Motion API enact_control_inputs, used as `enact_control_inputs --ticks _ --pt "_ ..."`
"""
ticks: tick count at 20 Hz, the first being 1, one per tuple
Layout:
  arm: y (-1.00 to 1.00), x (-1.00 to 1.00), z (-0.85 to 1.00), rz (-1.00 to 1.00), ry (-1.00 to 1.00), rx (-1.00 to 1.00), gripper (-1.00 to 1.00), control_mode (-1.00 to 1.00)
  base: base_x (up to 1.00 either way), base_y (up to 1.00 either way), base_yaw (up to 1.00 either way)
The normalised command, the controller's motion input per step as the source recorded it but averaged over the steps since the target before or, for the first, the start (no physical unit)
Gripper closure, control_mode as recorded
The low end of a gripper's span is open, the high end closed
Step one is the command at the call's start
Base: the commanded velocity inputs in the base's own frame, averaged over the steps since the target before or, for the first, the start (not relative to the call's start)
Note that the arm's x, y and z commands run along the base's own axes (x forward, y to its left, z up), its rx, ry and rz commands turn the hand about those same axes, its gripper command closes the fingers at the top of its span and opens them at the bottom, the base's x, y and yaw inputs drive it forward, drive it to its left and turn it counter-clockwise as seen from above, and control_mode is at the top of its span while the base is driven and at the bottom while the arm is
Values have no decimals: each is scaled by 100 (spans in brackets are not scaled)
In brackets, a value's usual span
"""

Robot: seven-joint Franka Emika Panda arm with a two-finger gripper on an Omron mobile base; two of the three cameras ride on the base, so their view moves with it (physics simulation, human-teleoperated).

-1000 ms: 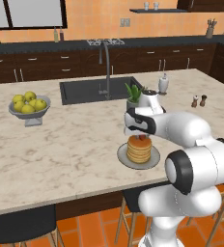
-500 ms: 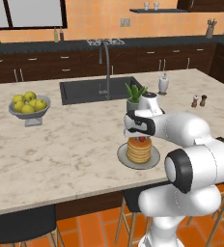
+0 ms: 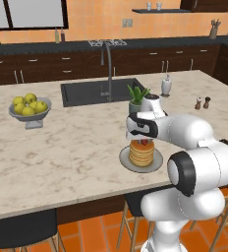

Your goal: Take the strawberry from the fridge and place it on top of the pancake, located on the dining counter.

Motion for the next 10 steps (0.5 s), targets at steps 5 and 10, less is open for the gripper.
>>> enact_control_inputs --ticks 5,10 --pt "0 0 0 0 0 0 -100 -100 0 0 0" --pt "0 0 18 0 0 -2 -100 -100 0 0 0"
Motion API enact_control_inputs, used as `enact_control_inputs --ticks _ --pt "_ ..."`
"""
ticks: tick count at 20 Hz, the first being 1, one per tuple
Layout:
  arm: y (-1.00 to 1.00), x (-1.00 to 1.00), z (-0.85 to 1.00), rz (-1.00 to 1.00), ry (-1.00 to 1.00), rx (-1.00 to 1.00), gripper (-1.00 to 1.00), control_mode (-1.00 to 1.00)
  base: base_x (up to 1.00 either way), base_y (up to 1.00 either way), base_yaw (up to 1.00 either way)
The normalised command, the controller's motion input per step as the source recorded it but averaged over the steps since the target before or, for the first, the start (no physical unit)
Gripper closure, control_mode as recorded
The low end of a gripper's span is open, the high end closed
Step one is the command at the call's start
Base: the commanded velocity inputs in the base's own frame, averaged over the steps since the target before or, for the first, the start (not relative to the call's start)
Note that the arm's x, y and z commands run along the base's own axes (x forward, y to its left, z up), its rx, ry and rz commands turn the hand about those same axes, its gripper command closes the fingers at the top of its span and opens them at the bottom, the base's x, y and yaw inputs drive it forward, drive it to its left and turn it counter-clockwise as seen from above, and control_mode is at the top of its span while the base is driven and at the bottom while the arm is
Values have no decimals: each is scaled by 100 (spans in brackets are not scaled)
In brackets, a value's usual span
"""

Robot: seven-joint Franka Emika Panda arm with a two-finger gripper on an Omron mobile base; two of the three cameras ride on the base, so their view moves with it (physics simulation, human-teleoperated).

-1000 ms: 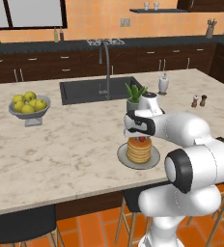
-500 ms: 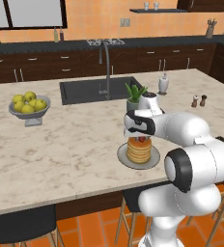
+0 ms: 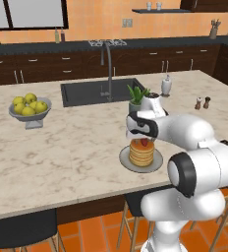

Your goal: Take the strawberry from the fridge and place it on top of the pancake, located on the dining counter.

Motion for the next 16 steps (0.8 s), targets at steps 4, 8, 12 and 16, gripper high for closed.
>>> enact_control_inputs --ticks 4,8,12,16 --pt "-8 -22 80 0 0 0 -100 -100 0 0 0" --pt "-14 -66 87 0 10 0 -100 -100 0 0 0" --pt "-9 -100 29 0 0 0 -100 -100 0 0 0" --pt "9 -100 40 2 0 -1 -100 -100 0 0 0"
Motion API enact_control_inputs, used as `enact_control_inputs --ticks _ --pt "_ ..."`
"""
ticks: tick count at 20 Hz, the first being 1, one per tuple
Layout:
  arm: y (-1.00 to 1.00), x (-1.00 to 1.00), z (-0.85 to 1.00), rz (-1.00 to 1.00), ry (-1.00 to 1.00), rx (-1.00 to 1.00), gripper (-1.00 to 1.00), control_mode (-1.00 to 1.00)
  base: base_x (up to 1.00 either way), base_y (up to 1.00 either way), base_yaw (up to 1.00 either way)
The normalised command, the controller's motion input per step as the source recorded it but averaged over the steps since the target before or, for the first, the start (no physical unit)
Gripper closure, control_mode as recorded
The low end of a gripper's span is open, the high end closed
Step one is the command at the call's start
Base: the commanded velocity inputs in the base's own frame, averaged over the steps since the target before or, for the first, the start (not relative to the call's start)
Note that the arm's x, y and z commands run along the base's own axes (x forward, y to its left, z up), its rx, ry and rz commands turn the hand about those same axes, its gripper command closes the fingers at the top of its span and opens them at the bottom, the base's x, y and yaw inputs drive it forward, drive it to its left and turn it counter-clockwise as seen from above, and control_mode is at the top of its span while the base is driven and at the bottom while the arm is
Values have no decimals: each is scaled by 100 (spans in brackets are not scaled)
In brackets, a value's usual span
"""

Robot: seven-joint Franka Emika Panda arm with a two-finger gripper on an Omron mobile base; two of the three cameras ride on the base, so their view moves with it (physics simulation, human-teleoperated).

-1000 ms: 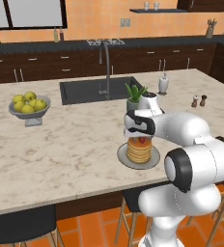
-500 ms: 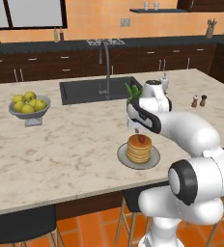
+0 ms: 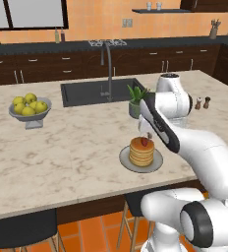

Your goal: Take the strawberry from the fridge and place it on top of the pancake, located on the dining counter.

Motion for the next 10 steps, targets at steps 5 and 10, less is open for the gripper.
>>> enact_control_inputs --ticks 5,10 --pt "46 -98 24 7 -2 -4 -100 -100 0 0 0" --pt "97 -53 1 1 3 -15 -100 -100 0 0 0"
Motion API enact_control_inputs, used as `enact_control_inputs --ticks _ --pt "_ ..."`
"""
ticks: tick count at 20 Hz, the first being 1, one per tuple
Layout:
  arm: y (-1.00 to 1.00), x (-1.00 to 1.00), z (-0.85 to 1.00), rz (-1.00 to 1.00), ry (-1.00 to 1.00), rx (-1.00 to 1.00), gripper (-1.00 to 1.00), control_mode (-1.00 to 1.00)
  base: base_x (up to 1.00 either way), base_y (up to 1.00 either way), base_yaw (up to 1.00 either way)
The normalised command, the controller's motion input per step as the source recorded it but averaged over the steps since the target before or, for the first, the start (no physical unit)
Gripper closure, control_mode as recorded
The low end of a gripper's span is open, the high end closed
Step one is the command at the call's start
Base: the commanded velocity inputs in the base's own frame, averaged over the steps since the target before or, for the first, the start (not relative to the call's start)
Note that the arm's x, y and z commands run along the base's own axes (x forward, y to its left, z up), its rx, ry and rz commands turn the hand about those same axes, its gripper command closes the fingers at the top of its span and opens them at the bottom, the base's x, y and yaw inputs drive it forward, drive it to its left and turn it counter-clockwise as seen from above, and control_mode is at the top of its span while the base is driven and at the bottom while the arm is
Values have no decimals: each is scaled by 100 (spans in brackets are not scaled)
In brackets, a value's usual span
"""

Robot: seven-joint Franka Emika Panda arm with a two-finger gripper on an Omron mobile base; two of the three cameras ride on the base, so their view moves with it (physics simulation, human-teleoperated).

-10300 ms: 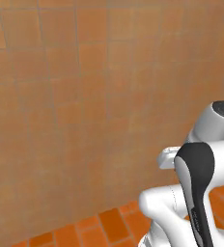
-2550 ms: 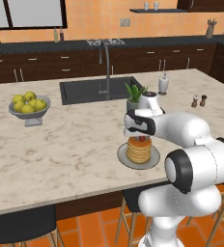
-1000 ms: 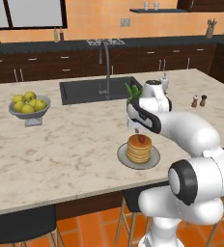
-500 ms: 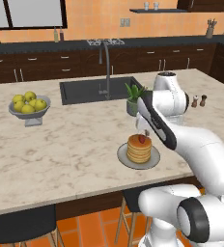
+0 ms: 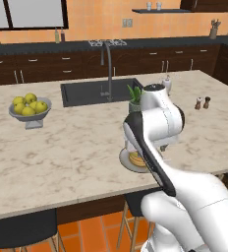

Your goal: Take the strawberry from the fridge and place it on top of the pancake, located on the dining counter.

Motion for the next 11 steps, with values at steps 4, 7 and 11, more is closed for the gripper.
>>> enact_control_inputs --ticks 4,7,11 --pt "100 -40 0 0 20 -14 -100 -100 0 0 0" --pt "100 -37 -23 0 16 -17 -100 -100 0 0 0" --pt "89 -3 -51 0 37 -24 -100 -100 0 0 0"
